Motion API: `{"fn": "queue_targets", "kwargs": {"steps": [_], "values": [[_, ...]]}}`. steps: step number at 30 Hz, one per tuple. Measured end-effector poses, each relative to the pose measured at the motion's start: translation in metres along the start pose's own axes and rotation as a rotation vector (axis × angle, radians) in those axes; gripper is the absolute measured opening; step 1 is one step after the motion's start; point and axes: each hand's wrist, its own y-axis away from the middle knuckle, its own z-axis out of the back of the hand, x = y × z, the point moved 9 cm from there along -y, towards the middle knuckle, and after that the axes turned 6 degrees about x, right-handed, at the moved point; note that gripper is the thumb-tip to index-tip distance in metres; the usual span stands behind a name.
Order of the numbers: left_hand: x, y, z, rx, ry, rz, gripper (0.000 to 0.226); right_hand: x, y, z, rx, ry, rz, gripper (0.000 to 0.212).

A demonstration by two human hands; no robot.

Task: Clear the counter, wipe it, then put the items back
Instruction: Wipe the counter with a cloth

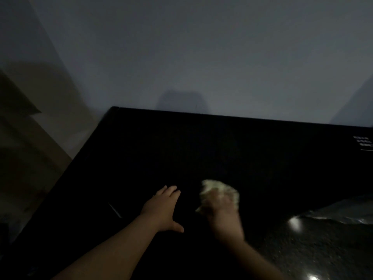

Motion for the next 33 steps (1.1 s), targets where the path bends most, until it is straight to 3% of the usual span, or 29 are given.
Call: {"fn": "queue_targets", "kwargs": {"steps": [1, 2, 3, 5, 6, 7, 9, 11, 12, 14, 16, 17, 19, 21, 24, 26, 28, 31, 32, 33], "values": [[0.001, 0.000, 0.000, -0.016, -0.012, 0.001, 0.109, 0.036, 0.010, -0.012, 0.017, 0.020, 0.178, 0.049], [0.002, 0.002, 0.000, -0.027, -0.014, 0.001, 0.109, 0.055, 0.018, -0.024, 0.141, 0.022, 0.278, 0.047], [0.003, 0.003, -0.002, -0.030, -0.012, 0.000, 0.109, 0.055, 0.020, -0.029, 0.271, 0.041, 0.288, 0.049], [0.006, 0.008, -0.005, -0.016, -0.014, 0.001, 0.111, 0.022, 0.012, -0.016, 0.261, 0.124, 0.276, 0.070], [0.008, 0.011, -0.007, -0.003, -0.016, 0.002, 0.111, -0.003, 0.009, -0.007, 0.284, 0.060, 0.207, 0.080], [0.009, 0.014, -0.009, 0.008, -0.011, 0.003, 0.110, -0.034, 0.004, 0.007, 0.193, 0.015, 0.109, 0.083], [0.012, 0.018, -0.011, 0.012, 0.011, 0.009, 0.110, -0.084, 0.003, 0.021, 0.088, -0.024, -0.150, 0.065], [0.013, 0.020, -0.011, 0.004, 0.021, 0.018, 0.110, -0.084, 0.009, 0.019, 0.061, -0.057, -0.336, 0.054], [0.013, 0.019, -0.011, -0.002, 0.023, 0.026, 0.110, -0.063, 0.013, 0.013, 0.050, -0.028, -0.315, 0.051], [0.012, 0.018, -0.010, -0.027, 0.014, 0.043, 0.112, 0.003, 0.020, 0.000, 0.015, 0.021, -0.048, 0.047], [0.011, 0.018, -0.009, -0.045, 0.004, 0.056, 0.112, 0.047, 0.031, -0.016, 0.147, 0.036, 0.229, 0.047], [0.011, 0.018, -0.009, -0.042, 0.005, 0.059, 0.112, 0.044, 0.031, -0.019, 0.217, 0.044, 0.272, 0.047], [0.011, 0.019, -0.010, -0.019, 0.019, 0.058, 0.112, 0.006, 0.023, -0.009, 0.218, 0.047, 0.191, 0.056], [0.010, 0.021, -0.011, 0.004, 0.043, 0.052, 0.110, -0.054, 0.013, 0.011, 0.129, 0.012, -0.014, 0.066], [0.009, 0.023, -0.011, 0.005, 0.056, 0.046, 0.107, -0.113, 0.015, 0.026, 0.102, -0.070, -0.340, 0.054], [0.009, 0.023, -0.010, 0.011, 0.051, 0.051, 0.104, -0.100, 0.020, 0.023, 0.090, -0.082, -0.407, 0.053], [0.007, 0.022, -0.009, 0.016, 0.053, 0.057, 0.094, -0.053, 0.024, 0.010, 0.004, -0.017, -0.174, 0.049], [0.005, 0.017, -0.007, -0.002, 0.034, 0.110, 0.083, 0.016, 0.047, -0.011, 0.179, 0.019, 0.196, 0.053], [0.005, 0.016, -0.008, 0.002, 0.032, 0.125, 0.081, 0.016, 0.049, -0.011, 0.173, 0.041, 0.278, 0.056], [0.004, 0.016, -0.010, 0.010, 0.035, 0.130, 0.080, 0.003, 0.048, -0.018, 0.296, 0.008, 0.244, 0.062]]}}
